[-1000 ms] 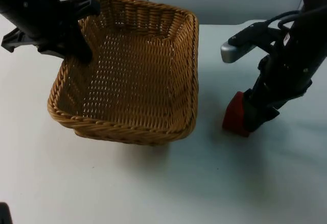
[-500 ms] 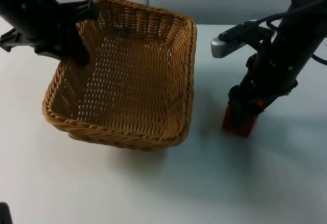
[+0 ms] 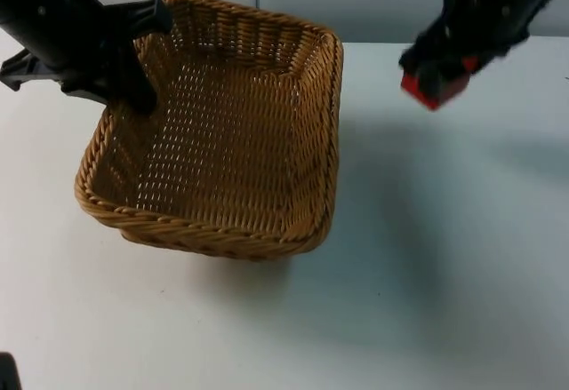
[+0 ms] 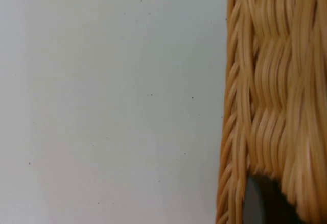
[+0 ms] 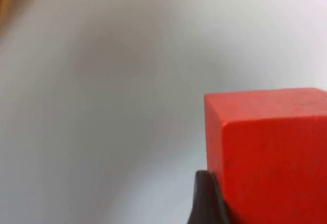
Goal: Pick up the basket with the left hand and place the cube into the basket with the right hand.
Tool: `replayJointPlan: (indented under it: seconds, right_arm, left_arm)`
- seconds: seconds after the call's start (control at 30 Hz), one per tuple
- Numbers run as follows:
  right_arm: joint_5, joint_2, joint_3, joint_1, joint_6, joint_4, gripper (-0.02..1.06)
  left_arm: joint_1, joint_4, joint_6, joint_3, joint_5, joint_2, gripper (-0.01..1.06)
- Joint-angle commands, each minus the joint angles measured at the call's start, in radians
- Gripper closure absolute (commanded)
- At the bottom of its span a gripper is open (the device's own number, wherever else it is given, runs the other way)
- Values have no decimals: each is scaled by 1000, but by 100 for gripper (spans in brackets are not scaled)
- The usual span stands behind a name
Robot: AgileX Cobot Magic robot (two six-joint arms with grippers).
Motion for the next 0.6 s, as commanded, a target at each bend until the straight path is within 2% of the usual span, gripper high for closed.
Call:
replayJointPlan:
  seconds: [0.0,0.07,0.1,0.13,0.2,0.27,0.33,0.57]
  right_arm:
    - [34,-31,-103,-1,26,1,105]
    - [87,-36,-220,6,-36,169,105]
    - [128,-36,-275,9,-104,304,105]
    - [128,-36,-275,9,-104,304,105]
    - [202,-36,-328,17,-247,580,105]
    - [280,-36,-330,41,-317,808,105]
    - [293,-34,-324,56,-313,819,105]
    - [337,42,-311,128,-218,698,105]
  left_arm:
    - [-1,-39,-5,-1,3,-13,105]
    - [-1,-41,-5,-1,3,-13,105]
    - [-1,-43,-5,-1,3,-13,105]
    - [-1,-43,-5,-1,3,-13,105]
    - [-1,-43,-5,-1,3,-13,105]
    - [-1,-43,-5,-1,3,-13,105]
    - [-1,-42,-5,-1,-6,-13,105]
    - [-1,-38,-5,-1,-32,-13,105]
